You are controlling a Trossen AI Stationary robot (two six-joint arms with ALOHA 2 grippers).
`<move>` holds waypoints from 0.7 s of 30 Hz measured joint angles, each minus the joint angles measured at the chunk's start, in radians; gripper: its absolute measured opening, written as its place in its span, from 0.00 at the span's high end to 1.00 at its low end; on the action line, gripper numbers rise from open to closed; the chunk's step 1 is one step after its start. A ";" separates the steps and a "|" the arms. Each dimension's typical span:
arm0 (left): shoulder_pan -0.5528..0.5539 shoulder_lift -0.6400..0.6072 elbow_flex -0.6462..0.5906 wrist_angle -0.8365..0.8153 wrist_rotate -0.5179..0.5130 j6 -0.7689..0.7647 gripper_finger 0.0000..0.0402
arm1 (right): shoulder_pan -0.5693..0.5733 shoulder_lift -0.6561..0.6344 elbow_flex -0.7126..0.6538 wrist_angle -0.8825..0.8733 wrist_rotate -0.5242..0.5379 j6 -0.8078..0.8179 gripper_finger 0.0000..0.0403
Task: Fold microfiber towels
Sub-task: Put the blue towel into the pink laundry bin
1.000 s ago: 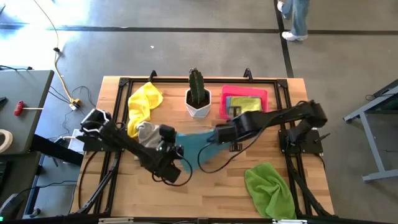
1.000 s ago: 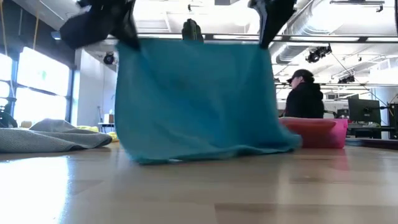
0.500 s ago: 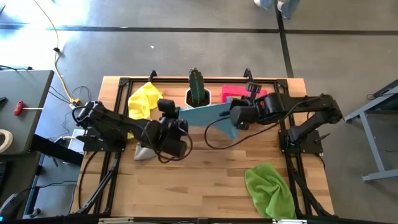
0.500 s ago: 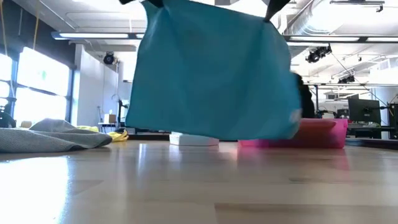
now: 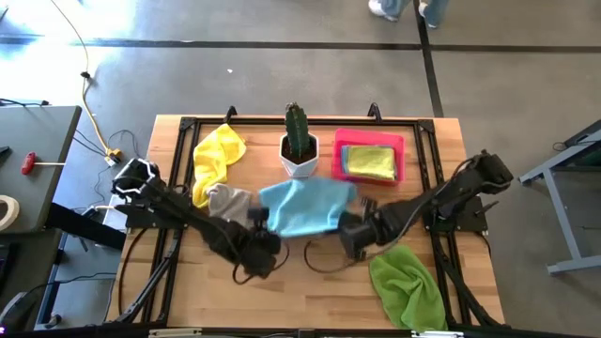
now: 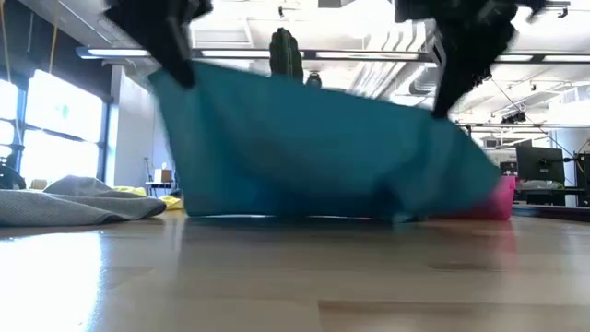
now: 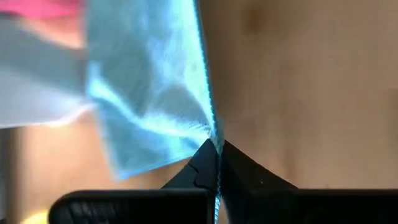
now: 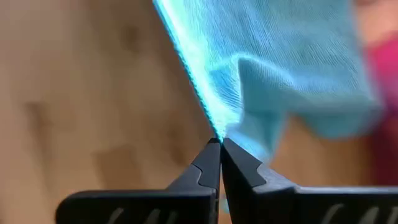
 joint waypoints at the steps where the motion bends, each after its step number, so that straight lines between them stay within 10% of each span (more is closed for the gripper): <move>1: -0.013 0.000 -0.031 0.059 0.032 0.005 1.00 | 0.019 0.000 -0.044 0.094 -0.017 0.012 1.00; 8: -0.067 0.000 -0.158 0.339 0.174 -0.025 1.00 | 0.091 0.000 -0.232 0.558 -0.108 0.029 0.98; 21: -0.104 0.000 -0.203 0.392 0.199 -0.158 1.00 | 0.242 0.021 -0.262 0.626 -0.060 0.001 0.59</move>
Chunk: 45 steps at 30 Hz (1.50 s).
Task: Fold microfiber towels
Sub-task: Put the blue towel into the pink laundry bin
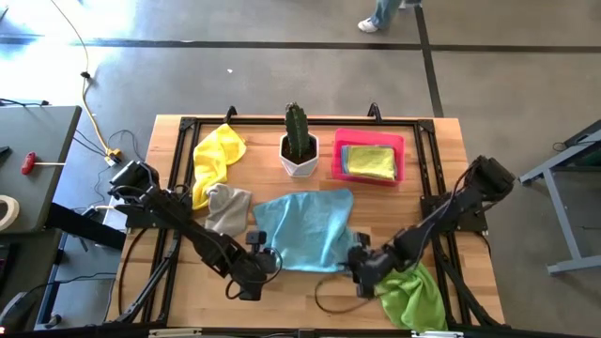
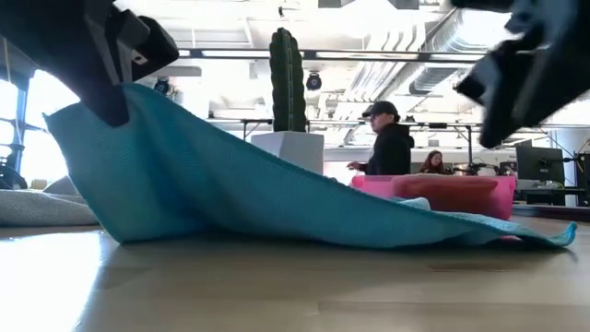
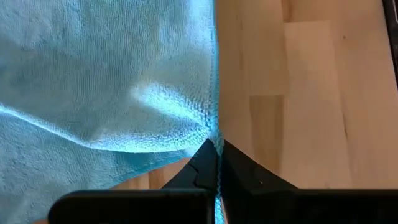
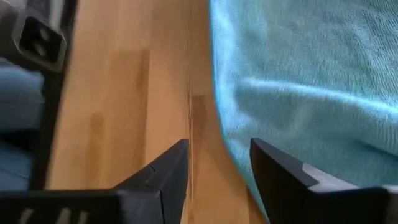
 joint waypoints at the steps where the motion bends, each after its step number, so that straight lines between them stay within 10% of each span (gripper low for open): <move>1: -0.002 0.000 0.000 0.002 0.000 -0.002 1.00 | 0.022 0.014 0.000 -0.005 0.040 -0.005 0.59; 14: -0.008 0.014 0.000 0.009 -0.008 -0.025 1.00 | 0.119 0.186 -0.001 -0.079 0.278 0.023 0.63; 45: -0.006 0.028 0.000 0.006 0.004 -0.025 1.00 | 0.014 0.174 0.003 -0.247 0.131 0.084 0.64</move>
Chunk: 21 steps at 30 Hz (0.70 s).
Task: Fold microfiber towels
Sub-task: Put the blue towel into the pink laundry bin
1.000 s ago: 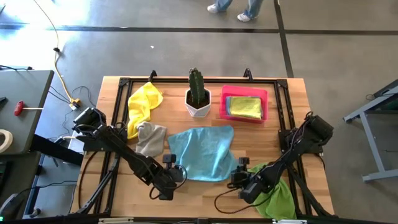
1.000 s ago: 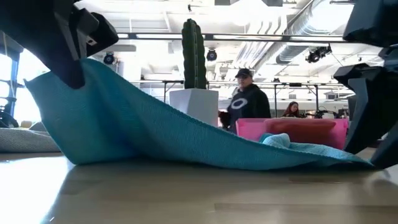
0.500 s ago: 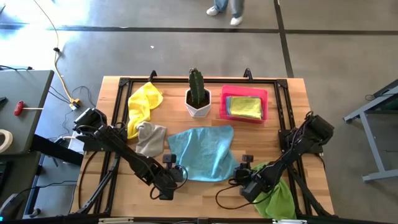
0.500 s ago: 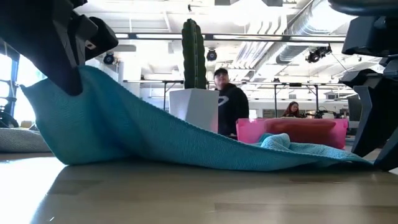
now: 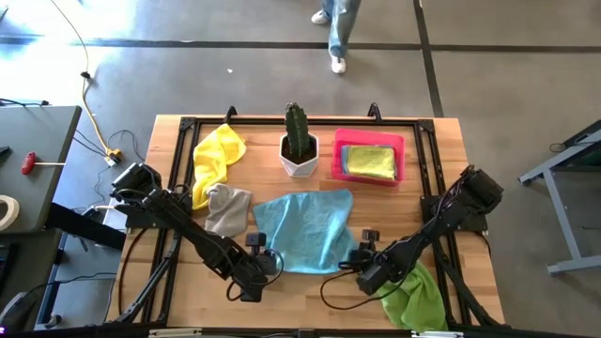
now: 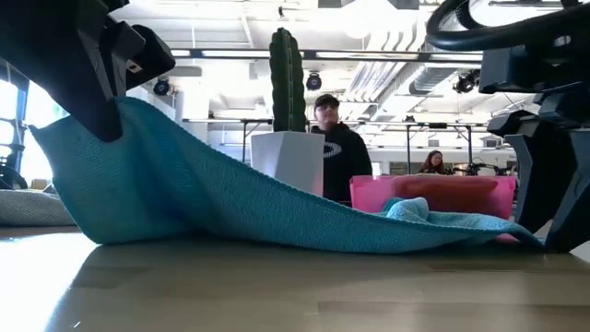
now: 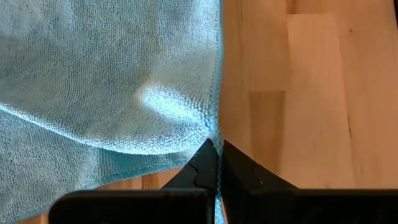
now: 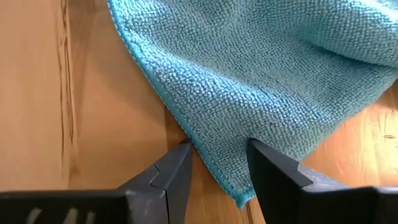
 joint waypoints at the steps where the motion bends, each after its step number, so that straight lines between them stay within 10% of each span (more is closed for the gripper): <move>1: 0.000 0.000 0.000 0.000 0.007 0.000 1.00 | -0.003 0.000 0.000 0.001 -0.008 -0.001 0.65; 12: 0.000 0.000 0.000 0.000 0.035 0.000 1.00 | -0.015 -0.016 -0.001 0.013 -0.111 -0.002 0.98; 21: 0.000 -0.001 0.043 -0.029 0.182 -0.020 1.00 | -0.021 -0.133 0.059 -0.093 -0.182 -0.042 0.99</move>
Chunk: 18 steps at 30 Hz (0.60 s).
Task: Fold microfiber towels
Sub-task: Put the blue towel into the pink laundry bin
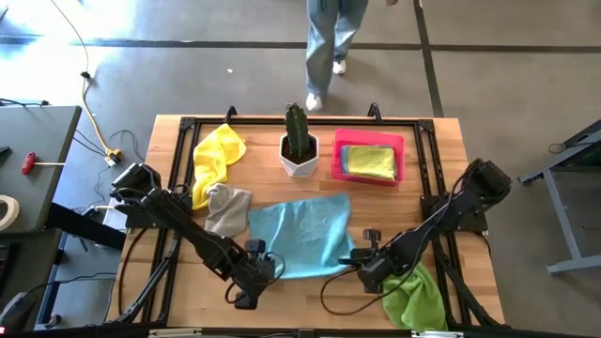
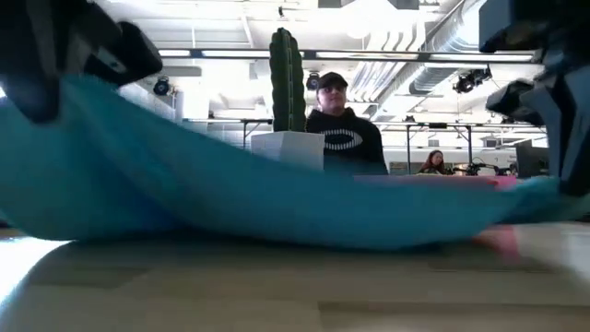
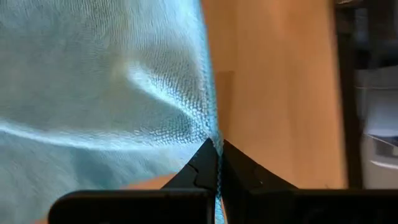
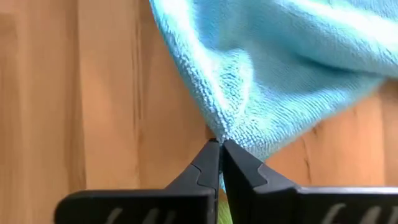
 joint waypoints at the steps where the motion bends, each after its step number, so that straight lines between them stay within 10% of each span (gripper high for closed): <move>1: 0.000 0.000 0.017 -0.022 0.003 0.005 1.00 | -0.003 -0.006 0.012 -0.034 -0.012 -0.001 1.00; 18: 0.044 -0.002 0.345 -0.732 -0.392 0.028 1.00 | -0.116 -0.052 0.449 -0.798 0.331 -0.103 0.99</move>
